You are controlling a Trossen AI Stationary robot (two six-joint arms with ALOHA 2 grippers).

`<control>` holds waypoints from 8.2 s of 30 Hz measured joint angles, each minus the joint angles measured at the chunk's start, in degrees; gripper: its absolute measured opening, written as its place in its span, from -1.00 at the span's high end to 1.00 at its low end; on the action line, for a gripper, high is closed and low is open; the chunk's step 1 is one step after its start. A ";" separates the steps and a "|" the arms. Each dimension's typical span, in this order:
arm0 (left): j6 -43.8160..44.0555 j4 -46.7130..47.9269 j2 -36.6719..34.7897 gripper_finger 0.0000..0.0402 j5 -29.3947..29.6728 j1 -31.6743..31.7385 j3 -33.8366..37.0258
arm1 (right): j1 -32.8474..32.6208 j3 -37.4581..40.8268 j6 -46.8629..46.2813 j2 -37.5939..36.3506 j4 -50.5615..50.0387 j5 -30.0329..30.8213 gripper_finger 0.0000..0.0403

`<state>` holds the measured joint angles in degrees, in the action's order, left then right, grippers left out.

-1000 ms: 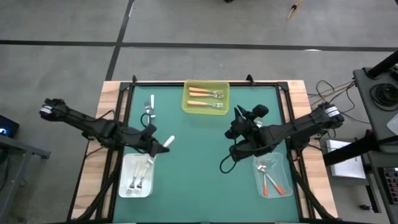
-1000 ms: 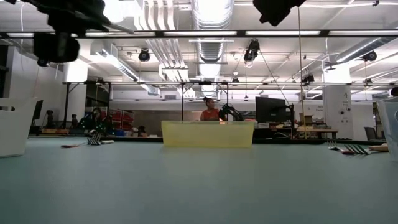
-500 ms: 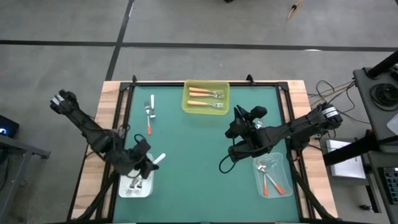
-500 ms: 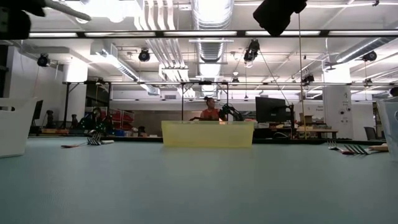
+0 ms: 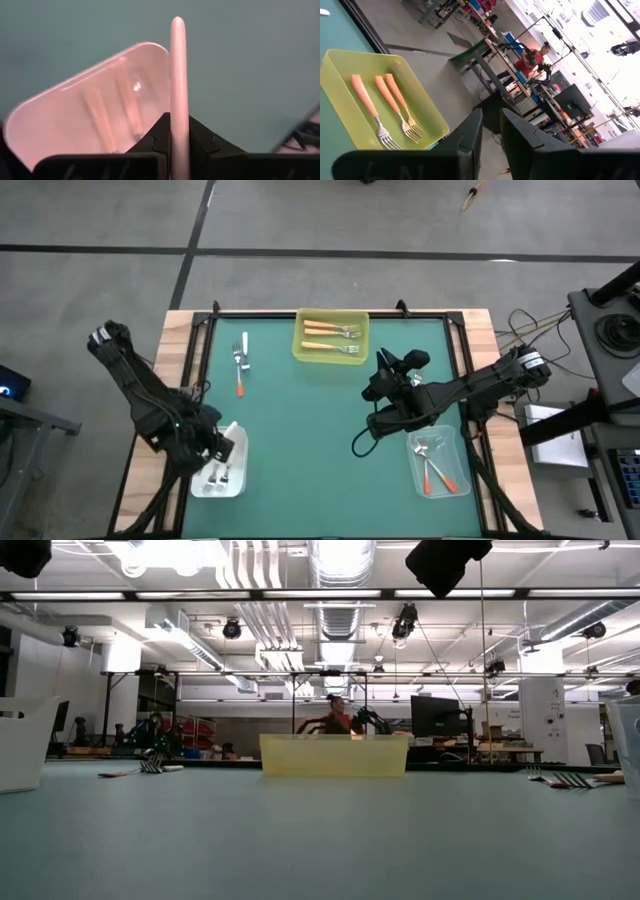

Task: Sort silverware by color (type)
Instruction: Put the white fork into the white bin, then put the orange fork into the transparent bin

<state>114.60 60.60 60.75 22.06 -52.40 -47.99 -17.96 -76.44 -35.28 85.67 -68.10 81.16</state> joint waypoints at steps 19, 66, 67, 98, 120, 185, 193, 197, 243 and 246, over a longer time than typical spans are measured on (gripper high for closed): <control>7.58 -1.89 16.30 0.94 -4.75 -0.06 0.13 | 0.00 0.00 0.30 -0.02 0.00 -0.01 0.71; 8.09 -5.95 22.84 0.87 -9.22 0.00 -0.09 | 0.00 0.00 1.02 -0.02 -0.02 0.00 0.71; 8.09 -5.93 22.79 0.86 -9.22 0.00 -0.09 | 0.00 0.00 1.02 -0.02 -0.02 0.00 0.71; -24.14 -2.40 13.74 0.53 8.36 1.83 -11.98 | 1.19 0.02 -4.16 -0.04 1.67 -0.12 0.71; -98.21 -20.21 11.99 0.62 1.44 28.04 -19.00 | 8.26 2.03 -6.26 -0.07 7.30 -17.13 0.71; -143.40 -66.36 -20.64 0.62 -4.03 48.87 16.79 | 39.76 2.11 -14.13 -1.59 -8.67 -76.78 0.71; -143.24 -66.55 -21.63 0.62 -4.09 48.87 16.77 | 40.01 7.69 -14.83 -5.71 -2.62 -76.67 0.71; -143.07 -66.53 -22.09 0.62 -4.12 48.87 16.77 | 40.91 12.70 -17.05 -9.08 -0.62 -76.65 0.71; -143.05 -66.90 -22.26 0.62 -4.06 48.86 16.74 | 43.39 35.09 -31.25 -17.51 14.44 -80.67 0.26; -143.05 -66.91 -22.28 0.62 -4.03 48.87 16.74 | 43.39 36.39 -32.20 -17.51 15.13 -80.68 0.18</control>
<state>-28.45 -6.31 38.48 18.02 -3.53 -31.24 25.43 -40.05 -67.49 68.16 -52.97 0.48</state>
